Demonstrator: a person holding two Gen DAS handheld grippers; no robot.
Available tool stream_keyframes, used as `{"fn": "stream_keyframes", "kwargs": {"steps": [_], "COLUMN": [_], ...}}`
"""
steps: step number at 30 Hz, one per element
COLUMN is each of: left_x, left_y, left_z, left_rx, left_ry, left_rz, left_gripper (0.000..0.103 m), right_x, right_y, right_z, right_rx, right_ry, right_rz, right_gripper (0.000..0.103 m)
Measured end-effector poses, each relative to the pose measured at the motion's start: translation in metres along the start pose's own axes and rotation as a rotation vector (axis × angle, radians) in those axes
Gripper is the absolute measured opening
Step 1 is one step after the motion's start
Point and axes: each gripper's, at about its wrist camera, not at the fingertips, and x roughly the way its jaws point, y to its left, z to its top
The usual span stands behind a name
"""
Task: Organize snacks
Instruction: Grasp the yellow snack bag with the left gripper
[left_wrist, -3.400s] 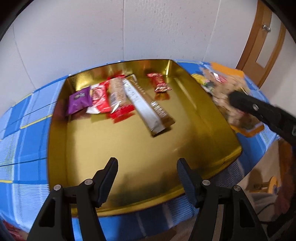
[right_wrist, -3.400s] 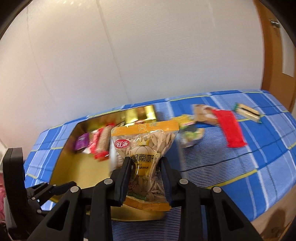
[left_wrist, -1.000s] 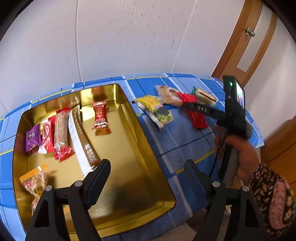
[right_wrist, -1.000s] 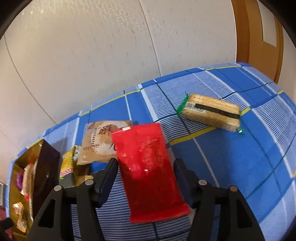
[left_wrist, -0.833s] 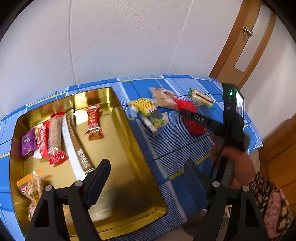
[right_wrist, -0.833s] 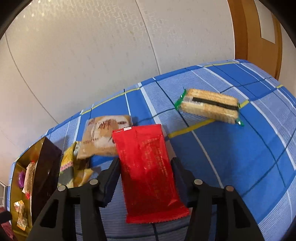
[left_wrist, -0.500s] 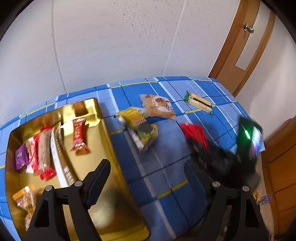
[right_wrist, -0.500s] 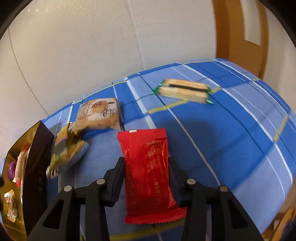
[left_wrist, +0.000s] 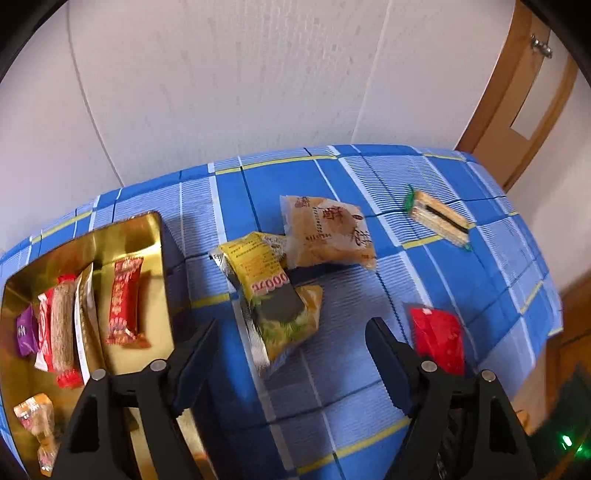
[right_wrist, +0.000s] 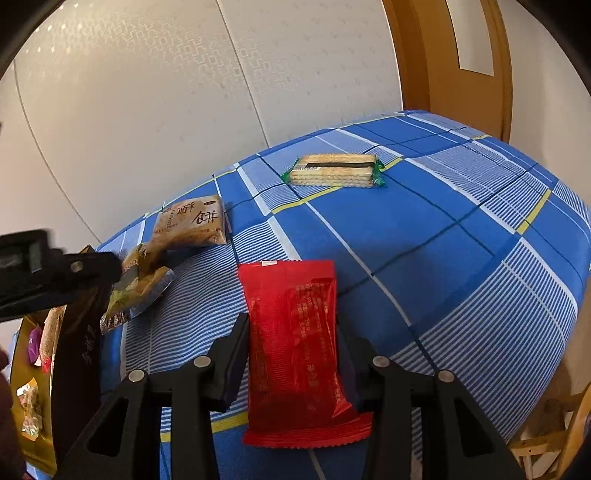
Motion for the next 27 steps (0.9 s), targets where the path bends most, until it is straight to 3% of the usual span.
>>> {"fn": "stream_keyframes", "kwargs": {"steps": [7,11,18,24,27], "left_x": [0.031,0.048,0.048,0.029,0.026], "left_y": [0.0,0.003,-0.013,-0.025,-0.026], "left_z": [0.01,0.014,0.006,-0.025,-0.03], "left_rx": [0.004,-0.041,0.056,0.146,0.138], "left_ry": [0.048,0.075,0.017,0.02,0.033], "left_rz": [0.049,0.056,0.09,0.001,-0.035], "left_gripper": [0.06,0.06,0.047,0.046,0.052], "right_x": [-0.001,-0.002,-0.005,-0.009,-0.009], "right_y": [-0.012,-0.017,-0.024,-0.035,-0.036], "right_z": [0.002,0.002,0.003,0.004,0.003], "right_rx": [0.061,0.084,0.116,0.145,0.141], "right_ry": [0.008,0.016,0.013,0.005,0.004], "right_rz": [0.062,0.084,0.067,0.023,0.021], "right_gripper": [0.044,0.044,0.044,0.043,0.043]}}
